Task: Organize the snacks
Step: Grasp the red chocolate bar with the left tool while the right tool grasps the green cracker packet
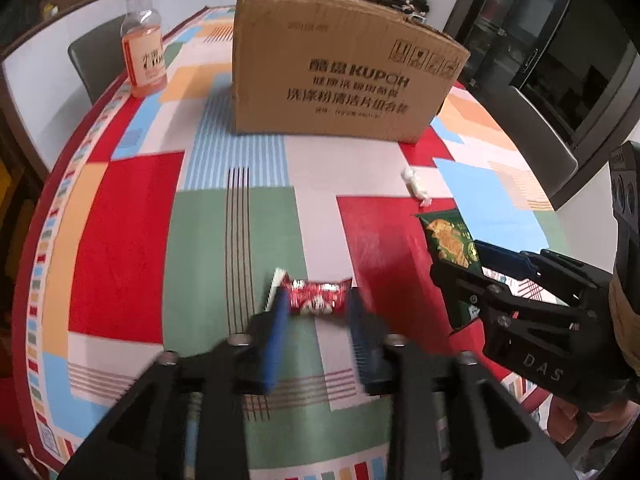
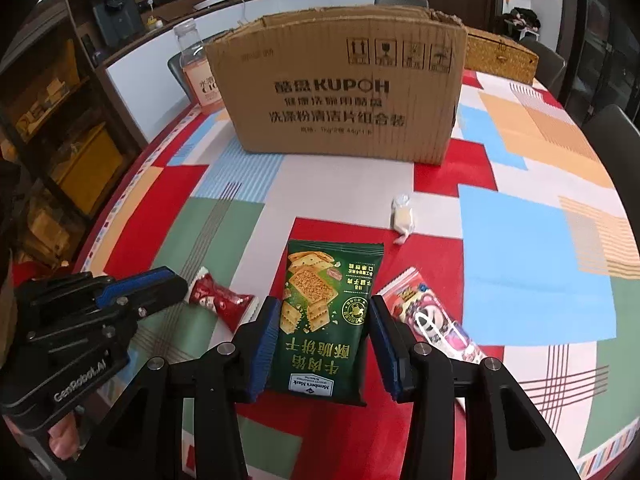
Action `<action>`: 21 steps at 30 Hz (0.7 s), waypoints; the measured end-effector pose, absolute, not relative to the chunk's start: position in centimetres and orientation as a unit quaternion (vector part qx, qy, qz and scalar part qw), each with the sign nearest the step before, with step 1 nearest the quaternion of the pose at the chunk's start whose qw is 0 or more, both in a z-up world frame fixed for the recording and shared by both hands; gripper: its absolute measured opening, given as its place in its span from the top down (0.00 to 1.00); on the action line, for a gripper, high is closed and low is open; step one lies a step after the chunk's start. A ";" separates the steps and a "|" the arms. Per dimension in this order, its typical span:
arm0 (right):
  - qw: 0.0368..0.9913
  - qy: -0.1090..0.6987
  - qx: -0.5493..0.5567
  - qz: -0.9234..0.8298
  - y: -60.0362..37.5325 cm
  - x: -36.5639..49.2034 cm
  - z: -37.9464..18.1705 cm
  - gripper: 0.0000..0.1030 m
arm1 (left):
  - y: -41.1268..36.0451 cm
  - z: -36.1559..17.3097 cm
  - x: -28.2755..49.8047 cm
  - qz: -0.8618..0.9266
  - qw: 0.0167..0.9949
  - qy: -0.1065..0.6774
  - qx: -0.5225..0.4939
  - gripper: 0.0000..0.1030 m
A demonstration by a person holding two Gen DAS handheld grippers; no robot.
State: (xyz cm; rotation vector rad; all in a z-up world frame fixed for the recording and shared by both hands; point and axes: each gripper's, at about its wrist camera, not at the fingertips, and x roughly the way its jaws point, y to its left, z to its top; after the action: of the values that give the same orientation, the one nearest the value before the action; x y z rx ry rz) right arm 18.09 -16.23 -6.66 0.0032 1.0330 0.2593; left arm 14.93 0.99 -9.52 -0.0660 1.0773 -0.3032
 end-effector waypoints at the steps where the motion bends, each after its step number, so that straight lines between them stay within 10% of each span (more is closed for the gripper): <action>1: 0.861 0.494 0.001 0.124 -16.2 18.1 -6.8 0.56 | 0.9 -9.7 14.8 -0.146 0.845 0.513 -0.030 0.65; 8: 0.857 0.501 0.000 0.121 -16.7 17.9 -7.5 0.56 | 0.1 -10.7 14.9 -0.157 0.845 0.512 0.004 0.37; 21: 0.848 0.518 0.011 0.110 -17.7 18.0 -9.0 0.56 | -2.0 -13.6 17.2 -0.138 0.844 0.514 0.062 0.46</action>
State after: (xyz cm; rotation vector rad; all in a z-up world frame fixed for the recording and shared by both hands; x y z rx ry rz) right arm 18.04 -17.69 -9.05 0.0235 1.0915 0.2310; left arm 17.22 -1.97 -13.56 0.1319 1.0856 -0.2916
